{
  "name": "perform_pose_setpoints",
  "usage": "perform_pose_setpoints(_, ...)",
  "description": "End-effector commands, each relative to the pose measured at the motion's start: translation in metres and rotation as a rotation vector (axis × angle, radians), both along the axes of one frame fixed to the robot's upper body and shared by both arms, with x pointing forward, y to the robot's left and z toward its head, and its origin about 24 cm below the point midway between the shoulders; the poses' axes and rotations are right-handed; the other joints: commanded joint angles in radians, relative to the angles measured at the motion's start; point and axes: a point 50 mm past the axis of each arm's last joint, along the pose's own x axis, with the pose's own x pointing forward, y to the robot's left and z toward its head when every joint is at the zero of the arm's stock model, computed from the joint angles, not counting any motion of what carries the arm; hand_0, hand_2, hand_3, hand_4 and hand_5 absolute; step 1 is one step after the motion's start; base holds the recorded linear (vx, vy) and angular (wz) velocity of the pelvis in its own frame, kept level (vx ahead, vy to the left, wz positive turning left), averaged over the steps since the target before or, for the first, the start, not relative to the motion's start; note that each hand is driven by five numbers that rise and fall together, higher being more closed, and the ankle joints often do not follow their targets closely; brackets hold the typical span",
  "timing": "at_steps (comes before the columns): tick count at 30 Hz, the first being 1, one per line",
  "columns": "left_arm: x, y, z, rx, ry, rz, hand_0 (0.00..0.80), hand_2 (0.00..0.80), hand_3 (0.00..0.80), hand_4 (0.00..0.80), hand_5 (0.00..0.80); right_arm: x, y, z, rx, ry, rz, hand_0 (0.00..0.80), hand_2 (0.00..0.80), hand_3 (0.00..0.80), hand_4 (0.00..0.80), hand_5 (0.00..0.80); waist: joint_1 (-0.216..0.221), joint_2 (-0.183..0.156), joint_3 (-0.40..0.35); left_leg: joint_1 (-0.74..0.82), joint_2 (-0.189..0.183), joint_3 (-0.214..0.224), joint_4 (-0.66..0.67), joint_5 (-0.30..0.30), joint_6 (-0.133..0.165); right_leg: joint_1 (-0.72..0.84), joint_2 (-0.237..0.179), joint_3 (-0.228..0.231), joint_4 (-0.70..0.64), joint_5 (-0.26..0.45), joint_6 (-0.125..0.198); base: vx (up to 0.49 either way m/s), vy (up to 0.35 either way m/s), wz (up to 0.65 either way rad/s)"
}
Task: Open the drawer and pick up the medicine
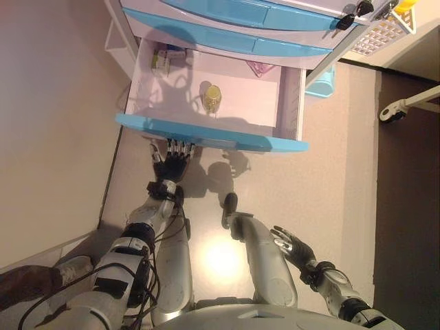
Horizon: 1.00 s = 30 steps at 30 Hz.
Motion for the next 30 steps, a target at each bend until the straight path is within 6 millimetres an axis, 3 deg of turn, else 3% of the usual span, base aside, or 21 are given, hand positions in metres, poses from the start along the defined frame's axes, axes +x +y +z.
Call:
perform_pose_setpoints(1, -0.097, 0.046, -0.091, 0.009, 0.358, 0.245, 0.000, 0.000, 0.000, 0.000, 0.000, 0.001, 0.018, 0.005, 0.077, -0.056, 0.038, 0.000, 0.000, 0.000, 0.000, 0.000, 0.000, -0.034, 0.055, 0.014, -0.044, 0.024, 0.095, -0.088, 0.042, 0.063, -0.019, 0.032, -0.088, 0.078, 0.101, 0.004, -0.017, 0.03)
perform_pose_setpoints(6, -0.100, 0.044, -0.092, 0.024, 0.334, 0.237, 0.000, 0.000, 0.000, 0.000, 0.000, 0.000, 0.017, 0.004, 0.080, -0.050, 0.027, 0.000, 0.000, 0.000, 0.000, 0.000, 0.006, -0.026, 0.055, 0.035, -0.048, 0.024, 0.083, -0.087, 0.043, 0.082, -0.026, 0.028, -0.093, 0.076, 0.102, 0.003, -0.006, -0.02)
perform_pose_setpoints(15, -0.097, 0.054, -0.098, 0.000, 0.524, 0.299, 0.000, 0.000, 0.000, 0.000, 0.000, -0.001, 0.013, 0.002, 0.061, -0.036, 0.025, 0.000, 0.000, 0.000, 0.000, 0.000, 0.000, -0.013, 0.055, 0.060, -0.049, 0.031, 0.083, -0.087, 0.044, 0.103, -0.029, 0.035, -0.085, 0.061, 0.098, 0.008, 0.029, 0.10)
perform_pose_setpoints(30, -0.107, 0.055, -0.107, 0.023, 0.635, 0.312, 0.000, 0.000, 0.000, 0.000, 0.000, -0.003, 0.007, 0.000, 0.034, -0.025, -0.010, 0.000, 0.000, 0.000, 0.000, 0.000, 0.003, 0.000, 0.055, 0.082, -0.053, 0.038, 0.071, -0.083, 0.044, 0.118, -0.034, 0.040, -0.085, 0.057, 0.100, 0.000, 0.004, -0.01)
